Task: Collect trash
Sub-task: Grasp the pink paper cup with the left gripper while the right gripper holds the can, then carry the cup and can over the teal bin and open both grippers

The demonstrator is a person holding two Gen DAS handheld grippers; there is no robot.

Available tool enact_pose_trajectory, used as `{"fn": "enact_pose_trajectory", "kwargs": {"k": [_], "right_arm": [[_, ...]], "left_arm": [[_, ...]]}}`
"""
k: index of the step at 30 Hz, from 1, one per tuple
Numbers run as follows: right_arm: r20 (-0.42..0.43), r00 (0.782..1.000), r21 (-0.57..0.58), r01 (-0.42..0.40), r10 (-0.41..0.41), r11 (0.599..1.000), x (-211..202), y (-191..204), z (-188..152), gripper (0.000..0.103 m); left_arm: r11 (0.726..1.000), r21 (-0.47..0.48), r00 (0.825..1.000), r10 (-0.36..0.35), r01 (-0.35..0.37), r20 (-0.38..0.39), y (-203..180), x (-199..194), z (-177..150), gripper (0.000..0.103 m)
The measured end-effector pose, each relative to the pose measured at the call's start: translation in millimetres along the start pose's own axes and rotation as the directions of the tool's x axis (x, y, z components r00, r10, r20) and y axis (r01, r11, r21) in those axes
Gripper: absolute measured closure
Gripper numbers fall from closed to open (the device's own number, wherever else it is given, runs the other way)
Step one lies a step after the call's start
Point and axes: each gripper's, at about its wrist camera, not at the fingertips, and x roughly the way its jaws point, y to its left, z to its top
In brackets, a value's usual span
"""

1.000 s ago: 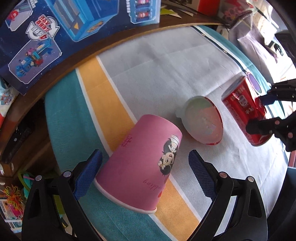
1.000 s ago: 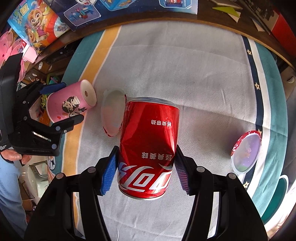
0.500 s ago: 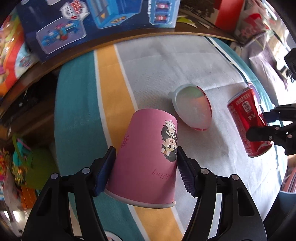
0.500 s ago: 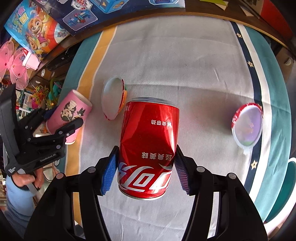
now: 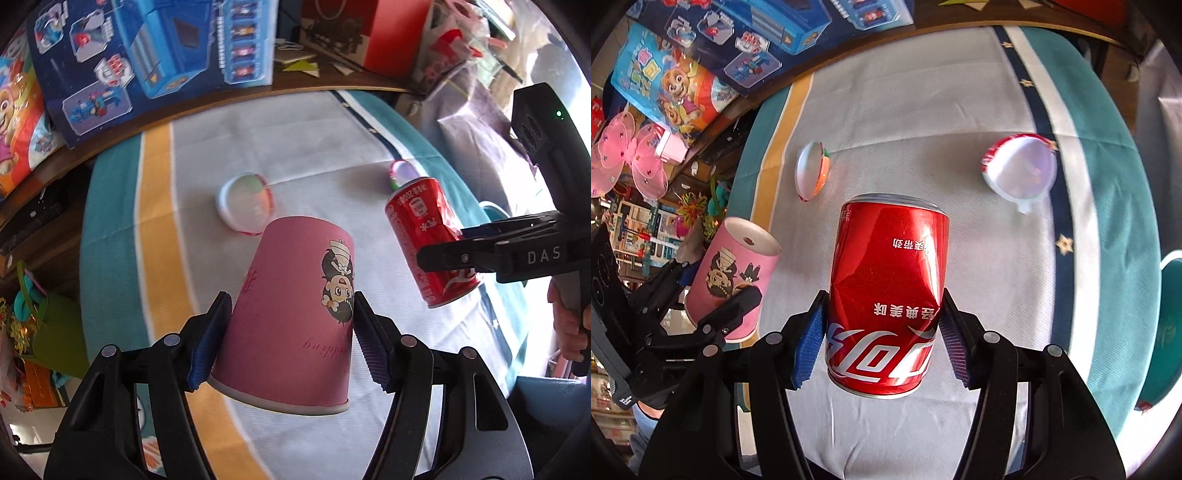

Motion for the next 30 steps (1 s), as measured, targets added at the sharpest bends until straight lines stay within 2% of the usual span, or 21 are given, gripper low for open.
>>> {"fn": "enact_pose_trajectory", "kwargs": {"k": [5,9,16,23,30], "right_arm": [[0.054,0.999,0.051,-0.009,0.006,0.999,-32.2,-37.7,-19.7,0.047],[0.113,0.994,0.105,-0.012,0.000,0.994,-62.1,-77.3,-38.3,0.047],[0.206,0.976,0.242,0.026,-0.078,0.970,-118.2,-165.9,-80.0,0.047],[0.264,0.951,0.391,0.048,-0.162,0.919,-162.6,-263.7,-123.6,0.047],[0.278,0.947,0.464,0.013,-0.159,0.886,-171.4,-323.0,-147.8,0.047]], "left_arm": [[1.000,0.016,1.000,-0.016,0.016,0.005,-38.2,-0.2,2.1,0.036],[0.998,0.033,0.998,-0.056,0.055,0.017,-76.5,-2.2,8.8,0.036],[0.976,0.147,0.986,-0.164,0.159,0.021,-175.3,1.4,29.6,0.036],[0.939,0.261,0.974,-0.222,0.223,-0.034,-271.3,28.8,50.2,0.036],[0.913,0.324,0.969,-0.224,0.247,-0.106,-342.5,62.3,60.2,0.036]]}}
